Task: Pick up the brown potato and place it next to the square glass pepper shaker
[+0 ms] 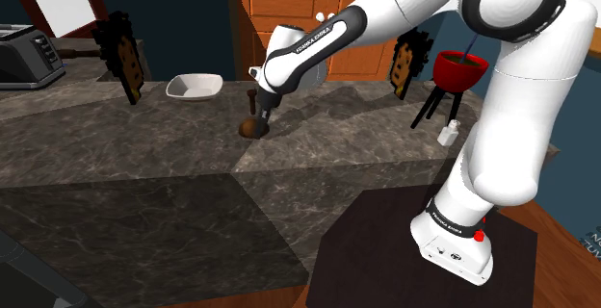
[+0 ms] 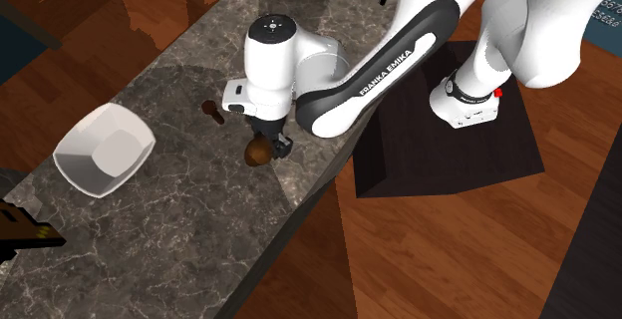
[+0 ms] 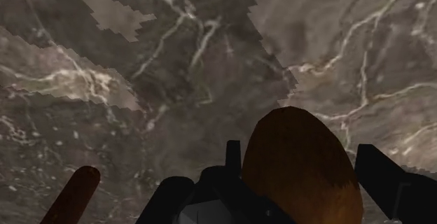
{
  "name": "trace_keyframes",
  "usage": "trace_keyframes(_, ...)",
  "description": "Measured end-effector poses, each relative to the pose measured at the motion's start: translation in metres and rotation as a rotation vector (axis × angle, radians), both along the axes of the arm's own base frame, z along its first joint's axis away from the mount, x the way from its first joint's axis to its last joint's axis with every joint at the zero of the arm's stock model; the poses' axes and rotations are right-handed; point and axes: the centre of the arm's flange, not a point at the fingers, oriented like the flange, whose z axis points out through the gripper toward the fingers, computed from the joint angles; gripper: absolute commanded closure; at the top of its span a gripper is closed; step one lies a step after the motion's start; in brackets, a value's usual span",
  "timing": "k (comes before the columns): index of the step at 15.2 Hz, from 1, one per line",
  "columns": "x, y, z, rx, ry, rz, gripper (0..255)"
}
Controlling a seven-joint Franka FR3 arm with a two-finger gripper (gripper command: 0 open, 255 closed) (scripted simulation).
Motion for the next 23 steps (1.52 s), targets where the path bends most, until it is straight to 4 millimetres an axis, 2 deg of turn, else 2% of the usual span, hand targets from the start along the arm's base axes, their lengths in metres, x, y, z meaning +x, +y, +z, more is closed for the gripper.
trace_keyframes(23,0.0,-0.003,0.12,0.0,0.0,0.0,255)
